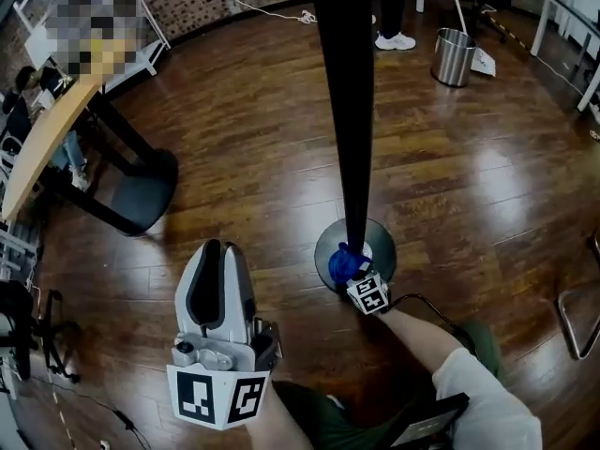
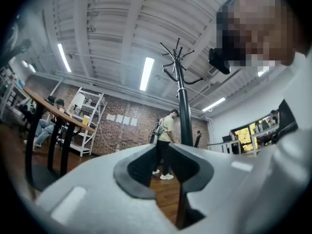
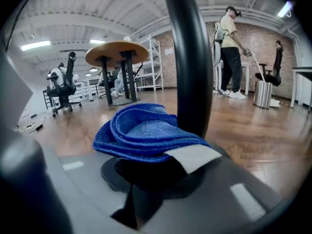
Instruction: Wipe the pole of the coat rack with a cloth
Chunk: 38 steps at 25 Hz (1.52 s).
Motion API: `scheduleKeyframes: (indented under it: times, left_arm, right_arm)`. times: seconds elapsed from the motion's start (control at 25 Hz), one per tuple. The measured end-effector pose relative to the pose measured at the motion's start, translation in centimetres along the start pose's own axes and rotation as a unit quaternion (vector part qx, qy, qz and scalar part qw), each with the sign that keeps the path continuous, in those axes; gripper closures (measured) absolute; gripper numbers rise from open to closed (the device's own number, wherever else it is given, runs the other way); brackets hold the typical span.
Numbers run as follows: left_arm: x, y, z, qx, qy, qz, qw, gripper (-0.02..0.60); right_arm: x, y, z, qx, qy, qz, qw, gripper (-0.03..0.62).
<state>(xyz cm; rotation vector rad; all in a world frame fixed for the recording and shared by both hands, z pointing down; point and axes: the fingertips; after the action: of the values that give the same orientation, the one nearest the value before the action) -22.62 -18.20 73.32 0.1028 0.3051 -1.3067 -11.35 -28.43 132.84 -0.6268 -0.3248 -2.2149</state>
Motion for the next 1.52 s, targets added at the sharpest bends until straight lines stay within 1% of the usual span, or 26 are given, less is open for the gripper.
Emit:
scheduleKeyframes:
  times: [0.08,0.16,0.24,0.28,0.32,0.36,0.4,0.48,0.52,0.56,0.6,0.64,0.68,0.76,0.84,0.88,0.92,1.0,1.04,1.12,1.2,1.28,1.32,1.4,1.48,1.52]
  left_arm:
    - [-0.2,0.5,0.7,0.012,-0.009,0.002,0.9999,0.502]
    - [-0.2,0.6,1.6,0.007,-0.020,0.008,0.9997,0.502]
    - [-0.1,0.4,2.3,-0.003,-0.024,0.006,0.9997,0.502]
    - [-0.2,0.3,2.4,-0.001,-0.024,0.002,0.9997,0.502]
    - [-0.2,0.3,2.5,0.005,-0.023,-0.002,0.9997,0.502]
    - [-0.2,0.2,2.7,0.014,-0.024,-0.008,0.9996,0.502]
    - [0.0,0.1,3.0,0.023,-0.025,-0.017,0.9993,0.502]
    - [0.7,0.0,3.5,0.032,-0.034,-0.030,0.9985,0.502]
    - [1.2,0.2,3.4,0.033,-0.041,-0.026,0.9983,0.502]
    - [1.7,0.5,2.9,0.035,-0.048,-0.013,0.9981,0.500]
    - [2.2,1.0,1.8,0.041,-0.053,0.003,0.9977,0.477]
    - [2.8,1.7,0.3,0.050,-0.057,0.018,0.9970,0.465]
    - [3.3,2.8,-1.3,0.059,-0.058,0.029,0.9962,0.465]
    - [4.6,5.1,-5.3,0.075,-0.057,0.048,0.9944,0.465]
    - [4.6,6.3,-9.5,0.080,-0.056,0.068,0.9928,0.465]
    - [4.1,6.5,-11.6,0.084,-0.062,0.078,0.9915,0.465]
    - [4.1,7.0,-14.3,0.078,-0.071,0.079,0.9913,0.465]
    - [6.1,9.7,-22.5,0.036,-0.078,0.060,0.9945,0.465]
    - [7.0,11.2,-26.8,0.022,-0.078,0.060,0.9949,0.465]
    - [7.7,13.8,-34.4,0.015,-0.077,0.095,0.9924,0.465]
    - [8.4,15.5,-41.9,0.009,-0.086,0.127,0.9882,0.465]
    - [8.1,15.5,-48.0,0.002,-0.102,0.115,0.9881,0.465]
    - [7.9,15.4,-50.3,0.002,-0.104,0.102,0.9893,0.465]
    - [7.8,15.3,-53.0,0.015,-0.094,0.080,0.9922,0.466]
    - [7.9,15.5,-53.6,0.031,-0.084,0.063,0.9940,0.469]
    - [7.9,15.7,-53.6,0.031,-0.083,0.062,0.9942,0.469]
  right_arm:
    - [1.2,0.0,2.3,0.022,-0.019,-0.006,1.000,0.496]
    - [1.3,0.2,1.4,0.044,-0.019,-0.014,0.999,0.496]
    - [-0.3,-0.6,-2.8,0.048,0.019,-0.044,0.998,0.496]
    - [-2.1,-1.9,-6.2,0.044,0.055,-0.074,0.995,0.496]
    - [-4.7,-3.8,-10.5,0.031,0.100,-0.109,0.988,0.496]
    - [-8.0,-5.9,-15.4,0.011,0.152,-0.145,0.978,0.496]
    - [-12.0,-7.8,-20.6,-0.011,0.208,-0.175,0.962,0.496]
    - [-21.2,-10.4,-30.0,-0.036,0.316,-0.215,0.923,0.496]
    - [-25.8,-10.8,-34.1,-0.033,0.365,-0.226,0.902,0.496]
    - [-30.0,-10.8,-37.7,-0.023,0.405,-0.228,0.885,0.496]
    - [-33.6,-10.3,-40.8,-0.010,0.429,-0.222,0.876,0.496]
    - [-36.8,-9.6,-43.3,0.001,0.438,-0.212,0.873,0.496]
    - [-39.8,-8.7,-45.4,0.008,0.438,-0.204,0.875,0.496]
    - [-45.5,-7.4,-49.7,0.001,0.436,-0.192,0.879,0.496]
    - [-50.9,-7.1,-54.7,-0.007,0.441,-0.181,0.879,0.496]
    - [-53.6,-7.2,-57.4,-0.004,0.444,-0.180,0.878,0.496]
    - [-56.2,-7.5,-60.0,0.001,0.446,-0.182,0.876,0.496]
    - [-61.4,-8.1,-65.1,0.005,0.445,-0.184,0.876,0.496]
    - [-63.9,-8.4,-67.4,0.007,0.440,-0.185,0.879,0.496]
    - [-68.4,-8.4,-71.4,0.011,0.426,-0.181,0.886,0.496]
    - [-72.0,-8.5,-75.2,-0.002,0.417,-0.167,0.893,0.496]
    - [-75.5,-9.6,-79.1,-0.013,0.401,-0.169,0.900,0.496]
    - [-77.2,-10.0,-80.7,-0.015,0.394,-0.172,0.903,0.496]
    - [-79.7,-10.0,-82.9,-0.011,0.392,-0.169,0.904,0.496]
    - [-80.8,-9.4,-83.5,-0.009,0.392,-0.158,0.906,0.496]
    - [-81.1,-9.3,-83.3,-0.011,0.390,-0.150,0.909,0.496]
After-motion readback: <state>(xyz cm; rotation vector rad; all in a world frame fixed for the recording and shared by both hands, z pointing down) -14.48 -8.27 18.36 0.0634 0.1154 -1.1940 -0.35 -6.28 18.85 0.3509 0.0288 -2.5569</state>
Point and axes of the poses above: the fingertips, and each gripper's own axes: x forward along the fingers, y to its right, z out of its underside, and after that the axes turned 2 degrees about -x, right-handed
